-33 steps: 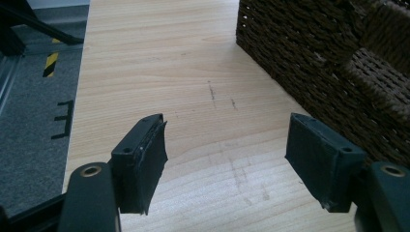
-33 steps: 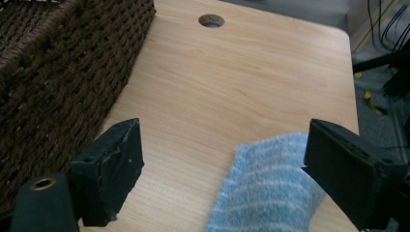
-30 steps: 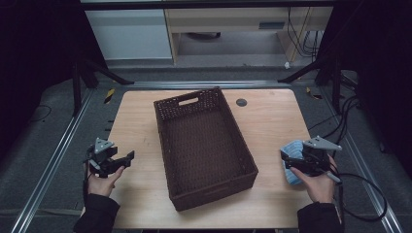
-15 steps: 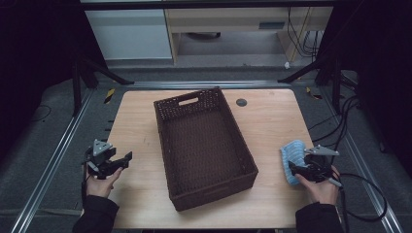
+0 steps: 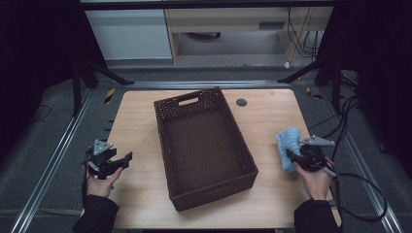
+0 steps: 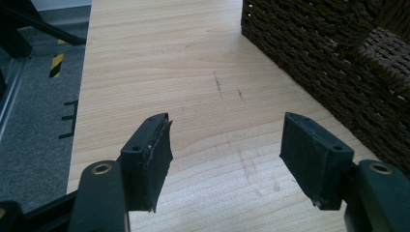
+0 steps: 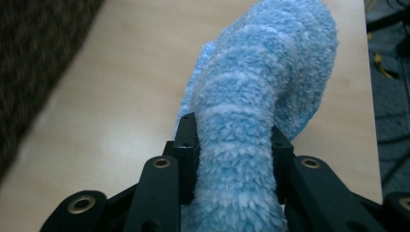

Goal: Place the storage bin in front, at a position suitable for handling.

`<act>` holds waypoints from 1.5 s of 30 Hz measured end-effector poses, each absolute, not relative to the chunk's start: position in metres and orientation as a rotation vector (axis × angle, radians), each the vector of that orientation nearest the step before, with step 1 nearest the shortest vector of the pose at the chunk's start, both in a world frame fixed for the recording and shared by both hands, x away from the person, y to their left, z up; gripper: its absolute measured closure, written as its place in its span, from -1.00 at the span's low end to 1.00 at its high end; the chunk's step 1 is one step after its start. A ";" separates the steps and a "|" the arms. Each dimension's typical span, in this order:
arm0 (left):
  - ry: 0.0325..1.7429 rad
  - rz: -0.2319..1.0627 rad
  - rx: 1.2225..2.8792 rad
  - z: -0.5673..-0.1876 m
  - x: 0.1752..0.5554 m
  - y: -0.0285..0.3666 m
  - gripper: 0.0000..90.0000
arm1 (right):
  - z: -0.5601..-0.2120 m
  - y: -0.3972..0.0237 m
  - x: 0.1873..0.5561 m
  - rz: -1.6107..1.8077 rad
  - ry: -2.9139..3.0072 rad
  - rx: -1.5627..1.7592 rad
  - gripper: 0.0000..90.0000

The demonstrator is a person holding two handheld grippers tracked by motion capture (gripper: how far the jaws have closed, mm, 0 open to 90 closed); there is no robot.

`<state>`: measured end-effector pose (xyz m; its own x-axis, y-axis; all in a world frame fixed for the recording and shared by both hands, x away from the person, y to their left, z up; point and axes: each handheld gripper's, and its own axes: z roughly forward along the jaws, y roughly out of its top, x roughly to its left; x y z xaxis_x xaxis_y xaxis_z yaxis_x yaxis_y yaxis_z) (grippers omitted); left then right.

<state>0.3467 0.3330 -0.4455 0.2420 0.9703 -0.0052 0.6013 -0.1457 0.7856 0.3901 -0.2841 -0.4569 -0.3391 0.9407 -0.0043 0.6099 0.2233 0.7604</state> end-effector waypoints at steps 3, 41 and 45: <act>1.438 0.695 1.835 -0.444 0.347 0.333 -0.21 | -0.459 -0.278 0.414 0.926 2.018 1.425 0.48; 1.311 0.691 1.800 -0.412 0.340 0.302 -0.22 | -0.390 -0.237 0.391 1.133 2.036 1.159 -0.02; 1.270 0.692 1.812 -0.402 0.342 0.287 -0.22 | -0.387 -0.218 0.390 1.201 2.078 1.126 0.04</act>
<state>0.3421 0.2868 -0.4020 0.3464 0.9380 -0.0096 0.5000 -0.1759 0.8480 0.3903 -0.2175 -0.3874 -0.5425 0.8401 -0.0070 0.4134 0.2741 0.8683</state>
